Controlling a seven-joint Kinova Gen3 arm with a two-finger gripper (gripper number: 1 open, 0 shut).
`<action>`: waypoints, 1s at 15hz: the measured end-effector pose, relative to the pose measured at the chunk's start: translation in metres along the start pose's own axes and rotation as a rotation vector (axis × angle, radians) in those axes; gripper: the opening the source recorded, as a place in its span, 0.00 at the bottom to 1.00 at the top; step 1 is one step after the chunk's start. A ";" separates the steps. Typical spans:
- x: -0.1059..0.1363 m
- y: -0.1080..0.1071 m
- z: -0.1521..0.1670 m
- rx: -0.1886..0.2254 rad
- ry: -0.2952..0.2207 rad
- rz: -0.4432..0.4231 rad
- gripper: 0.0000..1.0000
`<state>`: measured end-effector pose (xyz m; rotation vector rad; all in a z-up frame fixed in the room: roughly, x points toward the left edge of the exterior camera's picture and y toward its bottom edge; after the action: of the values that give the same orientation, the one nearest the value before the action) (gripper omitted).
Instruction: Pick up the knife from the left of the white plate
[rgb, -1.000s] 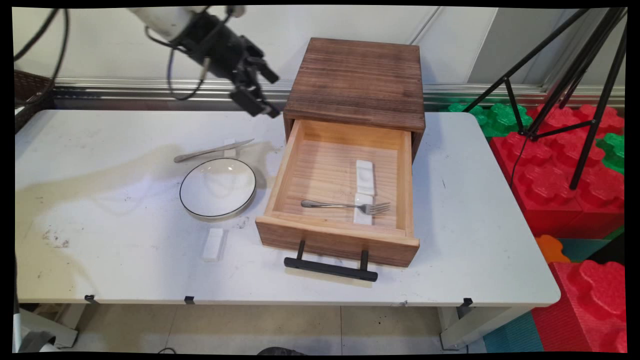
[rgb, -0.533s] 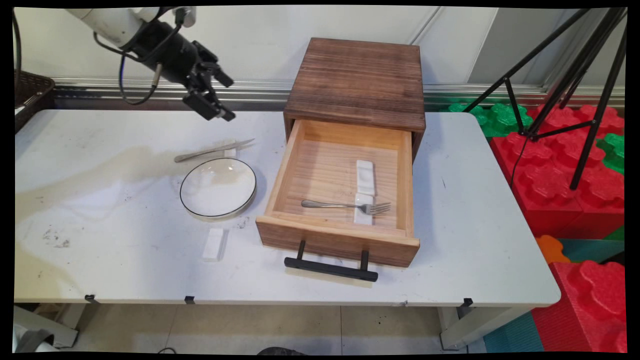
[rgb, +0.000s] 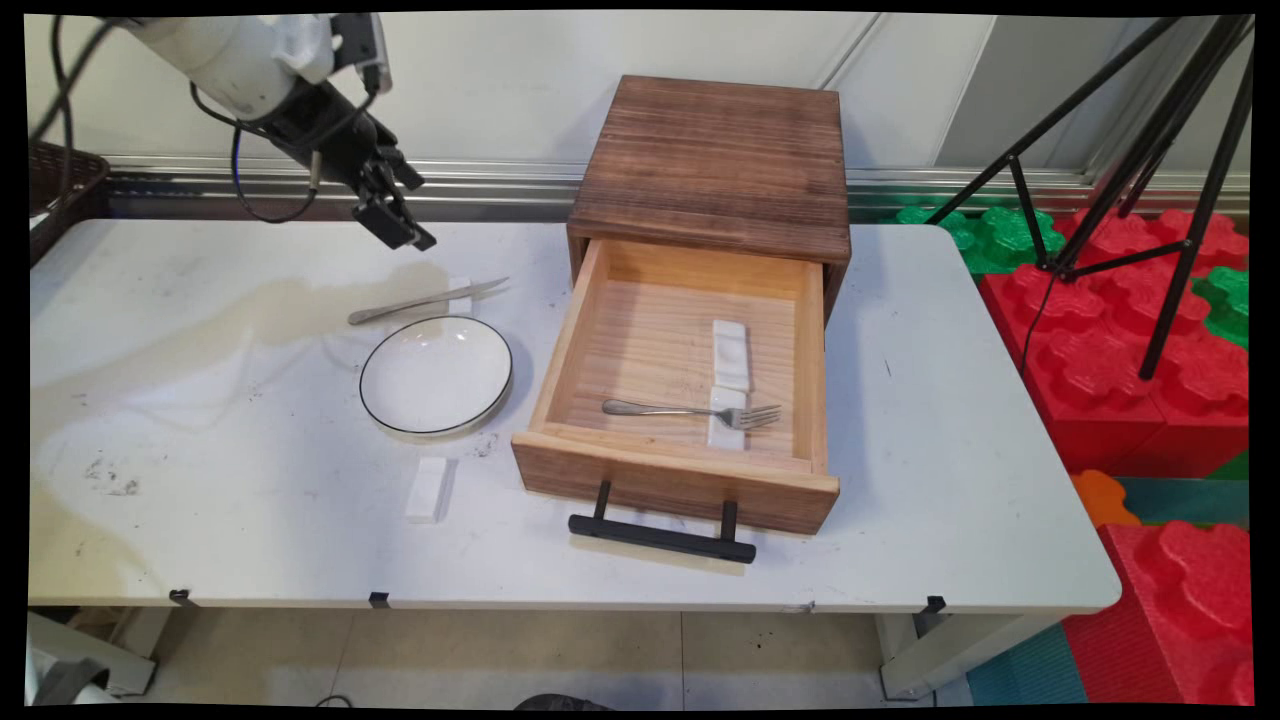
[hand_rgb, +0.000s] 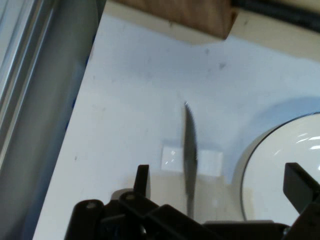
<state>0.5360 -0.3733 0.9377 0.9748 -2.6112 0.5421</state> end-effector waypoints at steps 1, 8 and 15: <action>-0.002 -0.004 0.009 0.002 -0.024 -0.006 1.00; -0.010 -0.022 0.063 -0.015 -0.143 -0.015 1.00; -0.018 -0.034 0.099 -0.022 -0.212 -0.017 1.00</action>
<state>0.5576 -0.4305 0.8508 1.1017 -2.7836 0.4261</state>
